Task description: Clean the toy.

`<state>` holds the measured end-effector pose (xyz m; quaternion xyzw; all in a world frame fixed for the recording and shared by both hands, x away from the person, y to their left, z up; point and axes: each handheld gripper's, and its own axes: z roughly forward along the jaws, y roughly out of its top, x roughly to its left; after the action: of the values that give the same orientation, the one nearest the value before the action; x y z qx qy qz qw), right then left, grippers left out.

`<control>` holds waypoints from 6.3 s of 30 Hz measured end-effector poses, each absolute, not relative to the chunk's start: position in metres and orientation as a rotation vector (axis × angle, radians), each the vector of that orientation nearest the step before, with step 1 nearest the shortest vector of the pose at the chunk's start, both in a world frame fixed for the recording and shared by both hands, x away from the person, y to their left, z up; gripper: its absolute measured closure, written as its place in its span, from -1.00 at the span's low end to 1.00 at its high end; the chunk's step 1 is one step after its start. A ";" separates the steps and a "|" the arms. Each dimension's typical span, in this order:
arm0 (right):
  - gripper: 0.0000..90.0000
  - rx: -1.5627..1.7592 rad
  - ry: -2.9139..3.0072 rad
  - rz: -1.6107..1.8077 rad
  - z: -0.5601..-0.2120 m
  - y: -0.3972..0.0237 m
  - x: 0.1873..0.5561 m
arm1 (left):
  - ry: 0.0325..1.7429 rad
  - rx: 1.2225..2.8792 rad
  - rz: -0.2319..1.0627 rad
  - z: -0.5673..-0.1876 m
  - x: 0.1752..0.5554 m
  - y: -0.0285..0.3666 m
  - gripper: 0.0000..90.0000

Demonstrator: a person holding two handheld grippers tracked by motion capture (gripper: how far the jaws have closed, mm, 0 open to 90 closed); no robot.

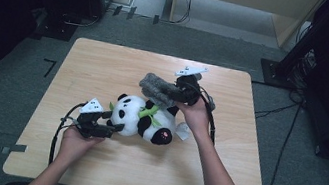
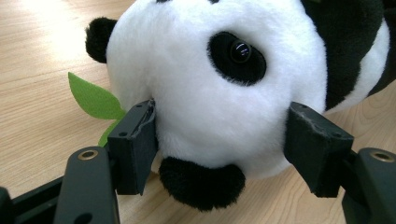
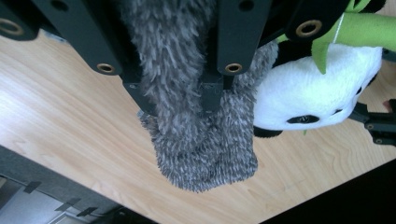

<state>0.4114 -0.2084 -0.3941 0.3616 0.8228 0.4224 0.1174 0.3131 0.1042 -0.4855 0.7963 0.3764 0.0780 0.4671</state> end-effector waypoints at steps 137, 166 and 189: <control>0.64 0.917 2.440 1.405 -0.360 -0.197 0.368 | 0.929 1.945 0.153 -0.488 0.317 0.105 -0.51; 0.64 0.864 2.697 1.187 -0.399 -0.145 0.380 | 0.953 1.979 0.166 -0.481 0.319 0.103 0.02; 0.65 1.042 2.501 1.216 -0.387 -0.220 0.382 | 0.932 1.985 0.162 -0.483 0.318 0.103 0.00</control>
<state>0.3822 -0.2204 -0.3865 0.3495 0.8391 0.4079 0.0860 0.3184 0.1031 -0.4826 0.8043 0.3776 0.0656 0.4541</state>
